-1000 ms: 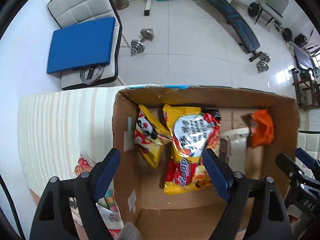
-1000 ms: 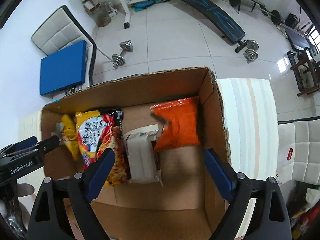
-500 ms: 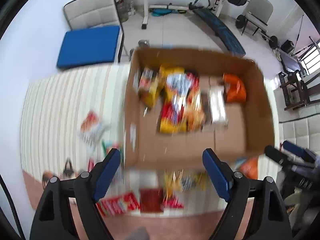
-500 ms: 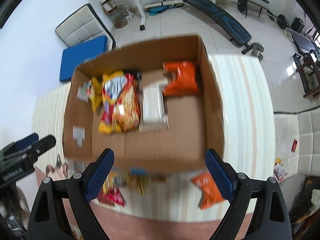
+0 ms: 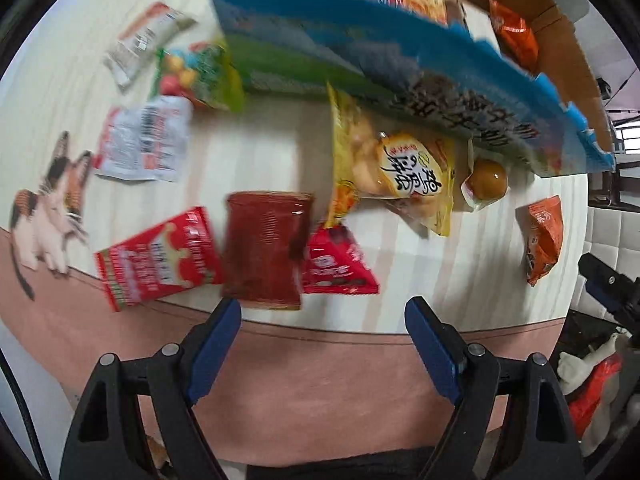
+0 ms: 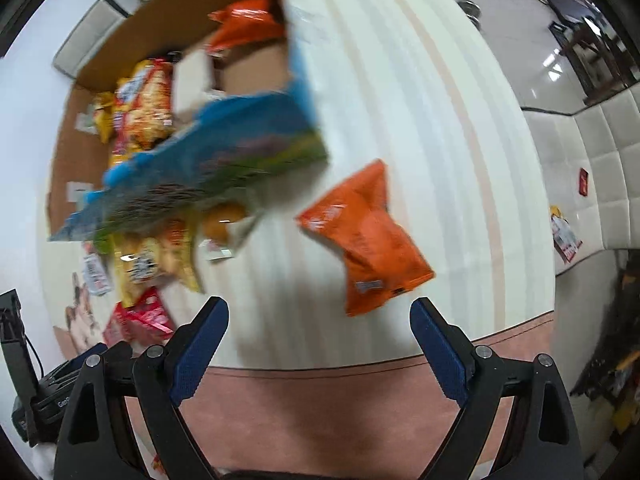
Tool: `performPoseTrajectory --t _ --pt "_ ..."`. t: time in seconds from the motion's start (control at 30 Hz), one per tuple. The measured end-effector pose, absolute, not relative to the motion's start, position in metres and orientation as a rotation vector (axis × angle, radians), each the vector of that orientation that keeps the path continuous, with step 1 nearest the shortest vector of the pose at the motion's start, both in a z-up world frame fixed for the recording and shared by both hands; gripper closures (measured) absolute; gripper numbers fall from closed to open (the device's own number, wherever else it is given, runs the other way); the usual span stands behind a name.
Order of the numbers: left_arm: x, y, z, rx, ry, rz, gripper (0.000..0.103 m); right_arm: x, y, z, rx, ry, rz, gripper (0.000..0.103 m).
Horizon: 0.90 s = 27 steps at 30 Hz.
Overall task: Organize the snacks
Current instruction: 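Grasp the red triangular packet with the left gripper while the right grasps the orange bag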
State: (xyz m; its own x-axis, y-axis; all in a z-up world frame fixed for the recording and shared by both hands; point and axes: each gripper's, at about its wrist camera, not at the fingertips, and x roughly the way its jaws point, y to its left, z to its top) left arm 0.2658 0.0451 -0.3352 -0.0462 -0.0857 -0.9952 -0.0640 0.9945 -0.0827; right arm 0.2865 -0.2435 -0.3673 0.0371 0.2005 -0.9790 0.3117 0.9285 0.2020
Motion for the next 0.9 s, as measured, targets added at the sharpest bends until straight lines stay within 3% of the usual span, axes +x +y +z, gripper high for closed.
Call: performPoseTrajectory --t 0.07,0.33,0.4,0.47,0.57,0.7,0.9 --pt "0.269 0.038 -0.345 -0.118 1.625 -0.027 0.019 0.292 -0.248 -0.379 0.387 1.557 -0.099 0.009" --pt "0.280 0.013 -0.375 -0.056 1.663 -0.018 0.047 0.314 -0.256 -0.424 0.316 1.631 -0.100 0.009" --pt "0.280 0.010 -0.377 -0.028 1.656 -0.003 0.062 0.318 -0.256 -0.433 0.306 1.648 -0.101 0.009" --pt "0.279 0.008 -0.377 -0.020 1.646 0.000 0.064 0.319 -0.257 -0.439 0.304 1.664 -0.113 0.010" --pt "0.276 0.007 -0.373 0.012 1.633 0.005 0.068 0.318 -0.259 -0.444 0.270 1.670 -0.153 0.041" --pt "0.266 0.009 -0.367 0.028 1.633 0.006 0.070 0.311 -0.255 -0.439 0.244 1.649 -0.155 0.053" --pt "0.229 0.005 -0.349 0.020 1.617 -0.017 0.070 0.280 -0.244 -0.422 0.299 1.631 -0.098 0.059"
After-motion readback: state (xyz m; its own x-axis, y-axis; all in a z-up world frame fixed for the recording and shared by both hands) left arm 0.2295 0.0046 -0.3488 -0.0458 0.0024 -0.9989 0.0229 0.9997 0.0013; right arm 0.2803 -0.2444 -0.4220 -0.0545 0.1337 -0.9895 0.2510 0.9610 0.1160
